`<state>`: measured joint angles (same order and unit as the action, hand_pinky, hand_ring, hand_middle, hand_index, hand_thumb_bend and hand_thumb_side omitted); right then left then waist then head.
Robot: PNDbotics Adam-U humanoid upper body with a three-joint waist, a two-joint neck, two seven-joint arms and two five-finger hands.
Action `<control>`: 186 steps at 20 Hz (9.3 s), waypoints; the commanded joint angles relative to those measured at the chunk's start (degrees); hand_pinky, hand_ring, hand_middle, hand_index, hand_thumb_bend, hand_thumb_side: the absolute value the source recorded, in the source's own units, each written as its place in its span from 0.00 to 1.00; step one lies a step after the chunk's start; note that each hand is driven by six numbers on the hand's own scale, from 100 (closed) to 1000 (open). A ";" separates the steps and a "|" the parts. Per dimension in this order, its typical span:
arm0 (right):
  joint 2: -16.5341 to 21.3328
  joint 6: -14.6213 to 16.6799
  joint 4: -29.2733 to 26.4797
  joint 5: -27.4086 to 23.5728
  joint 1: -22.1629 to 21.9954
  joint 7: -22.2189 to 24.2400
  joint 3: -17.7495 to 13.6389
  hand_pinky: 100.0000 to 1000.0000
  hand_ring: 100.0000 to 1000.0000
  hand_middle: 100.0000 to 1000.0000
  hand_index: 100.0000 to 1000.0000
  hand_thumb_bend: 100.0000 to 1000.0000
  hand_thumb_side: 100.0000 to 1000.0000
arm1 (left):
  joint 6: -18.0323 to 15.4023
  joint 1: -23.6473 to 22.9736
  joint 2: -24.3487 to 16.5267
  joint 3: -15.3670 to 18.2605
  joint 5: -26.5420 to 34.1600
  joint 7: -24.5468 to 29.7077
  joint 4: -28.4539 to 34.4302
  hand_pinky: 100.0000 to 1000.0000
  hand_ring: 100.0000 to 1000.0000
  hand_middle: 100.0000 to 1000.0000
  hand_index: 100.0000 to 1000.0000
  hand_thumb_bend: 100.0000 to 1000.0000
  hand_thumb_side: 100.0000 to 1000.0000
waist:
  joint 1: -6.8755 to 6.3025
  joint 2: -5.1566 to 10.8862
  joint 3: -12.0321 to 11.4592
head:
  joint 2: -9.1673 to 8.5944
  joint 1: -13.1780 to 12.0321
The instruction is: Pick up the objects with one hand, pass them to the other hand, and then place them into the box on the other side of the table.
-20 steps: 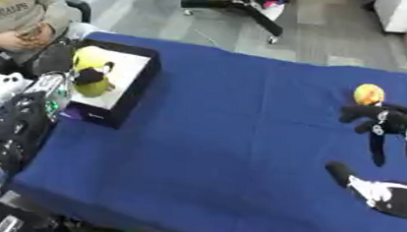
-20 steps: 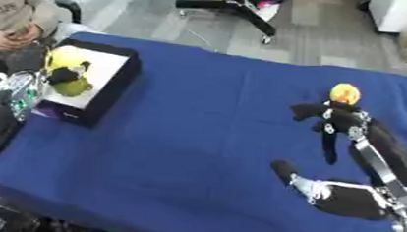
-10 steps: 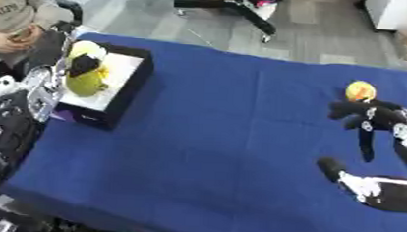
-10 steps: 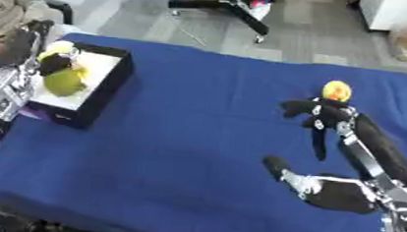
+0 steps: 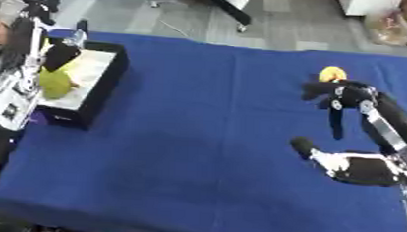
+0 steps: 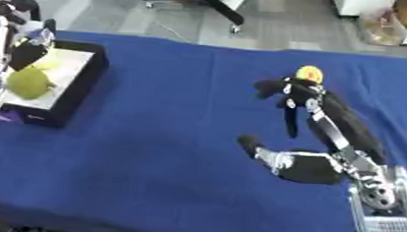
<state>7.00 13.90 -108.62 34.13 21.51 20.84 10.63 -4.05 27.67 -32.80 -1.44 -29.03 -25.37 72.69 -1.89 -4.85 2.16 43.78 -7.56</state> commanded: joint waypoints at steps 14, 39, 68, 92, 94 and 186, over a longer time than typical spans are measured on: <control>10.57 -8.46 25.72 0.01 17.96 -18.81 -4.99 0.59 0.15 0.60 0.81 0.35 0.48 | -6.72 -9.33 12.42 -8.60 20.82 14.21 33.71 0.57 0.59 0.66 0.84 0.18 0.70 | 0.61 -0.28 -2.87 | 0.34 20.22; 5.54 -14.88 65.98 15.13 31.97 -34.98 -13.94 0.59 0.12 0.61 0.81 0.35 0.49 | -6.49 -10.53 21.93 -13.10 25.43 27.75 38.84 0.56 0.57 0.63 0.83 0.18 0.71 | -1.19 -1.79 -8.88 | 0.33 39.11; 10.15 -29.56 74.14 19.54 33.83 -38.46 -16.94 0.62 0.23 0.68 0.84 0.33 0.43 | -7.04 -10.55 22.60 -13.77 23.32 28.67 37.68 0.56 0.56 0.62 0.83 0.17 0.73 | -0.80 -3.07 -10.43 | -1.52 40.68; 11.25 -30.49 72.13 12.02 34.32 -52.21 -18.17 0.51 0.00 0.26 0.21 0.00 0.00 | -6.81 -9.49 23.03 -14.41 23.86 29.41 38.21 0.55 0.56 0.66 0.84 0.17 0.74 | -1.00 -4.59 -13.58 | -3.81 43.95; 11.26 -30.27 71.58 11.18 34.30 -54.23 -18.17 0.51 0.00 0.23 0.14 0.00 0.00 | -6.84 -9.53 23.05 -14.41 23.93 29.47 38.16 0.55 0.55 0.66 0.84 0.17 0.74 | -0.96 -4.55 -13.56 | -3.75 44.01; -2.83 -11.34 4.29 -12.36 11.78 -14.59 14.39 0.48 0.01 0.16 0.09 0.00 0.00 | -15.14 -10.51 20.22 -12.86 11.67 29.58 30.44 0.62 0.72 0.83 0.94 0.34 0.62 | 2.31 -2.78 -7.40 | 0.34 13.27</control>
<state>3.93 2.45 -103.81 21.48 32.72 6.06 25.11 -19.31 16.61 -11.87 -14.73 -17.72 4.57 102.06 0.50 -8.23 -5.26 43.82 5.62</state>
